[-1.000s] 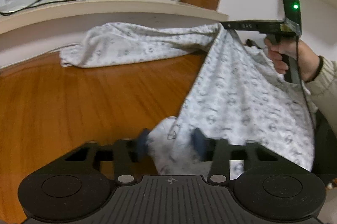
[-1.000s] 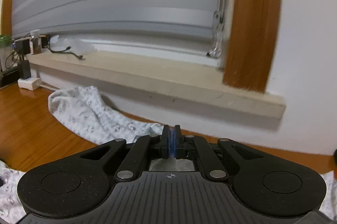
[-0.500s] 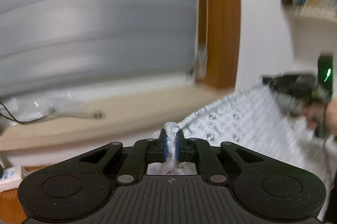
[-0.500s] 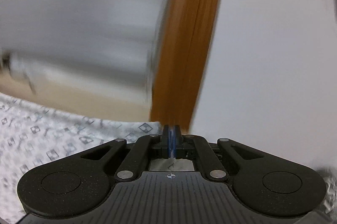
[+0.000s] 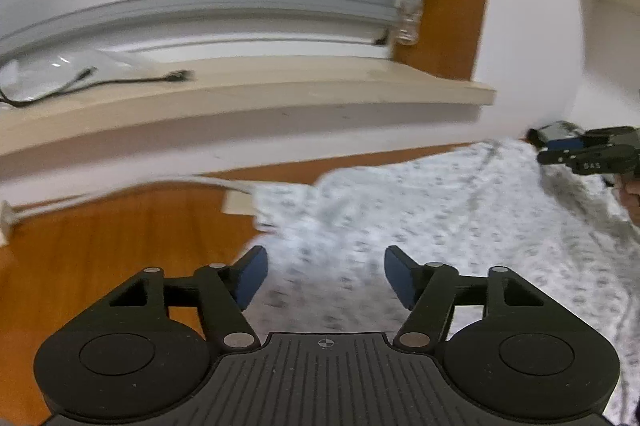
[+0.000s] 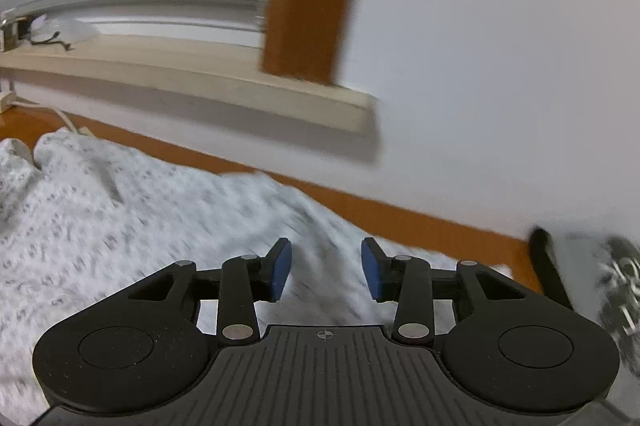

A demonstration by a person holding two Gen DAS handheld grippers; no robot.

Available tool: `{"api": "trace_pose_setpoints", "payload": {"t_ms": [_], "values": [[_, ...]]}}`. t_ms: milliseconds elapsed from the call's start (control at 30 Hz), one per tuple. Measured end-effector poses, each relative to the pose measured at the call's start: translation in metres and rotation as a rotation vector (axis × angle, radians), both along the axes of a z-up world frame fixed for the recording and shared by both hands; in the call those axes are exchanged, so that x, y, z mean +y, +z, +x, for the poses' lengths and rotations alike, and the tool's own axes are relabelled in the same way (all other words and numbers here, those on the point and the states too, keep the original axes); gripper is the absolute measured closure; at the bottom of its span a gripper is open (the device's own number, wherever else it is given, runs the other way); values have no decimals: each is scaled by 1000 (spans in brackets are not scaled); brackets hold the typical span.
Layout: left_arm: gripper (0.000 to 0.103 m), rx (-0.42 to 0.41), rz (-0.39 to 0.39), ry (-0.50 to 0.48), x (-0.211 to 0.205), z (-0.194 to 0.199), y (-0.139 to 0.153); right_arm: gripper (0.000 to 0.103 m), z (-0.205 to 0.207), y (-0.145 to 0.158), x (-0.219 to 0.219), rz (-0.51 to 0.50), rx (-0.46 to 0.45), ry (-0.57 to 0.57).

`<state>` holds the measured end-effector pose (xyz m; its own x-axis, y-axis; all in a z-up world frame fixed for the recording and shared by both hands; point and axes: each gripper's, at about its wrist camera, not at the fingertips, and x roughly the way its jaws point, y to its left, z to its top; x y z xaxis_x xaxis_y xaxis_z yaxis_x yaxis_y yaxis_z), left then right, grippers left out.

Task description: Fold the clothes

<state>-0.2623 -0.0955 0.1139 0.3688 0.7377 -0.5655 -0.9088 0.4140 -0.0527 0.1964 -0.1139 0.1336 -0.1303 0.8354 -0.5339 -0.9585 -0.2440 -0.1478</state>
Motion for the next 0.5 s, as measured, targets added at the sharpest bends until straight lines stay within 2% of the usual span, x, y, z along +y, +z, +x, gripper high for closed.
{"api": "trace_pose_setpoints", "payload": {"t_ms": [100, 200, 367, 500], "values": [[28, -6, -2, -28, -1, 18, -6, 61, 21, -1, -9, -27, 8, -13], [26, -12, -4, -56, -1, 37, -11, 50, 39, -8, -16, -68, 8, -24], [26, -22, -7, -103, -2, 67, -21, 50, 53, -42, -18, -155, -56, -62], [26, 6, -11, -109, -6, 65, -27, 51, 70, -44, -30, -168, 24, -82]]}}
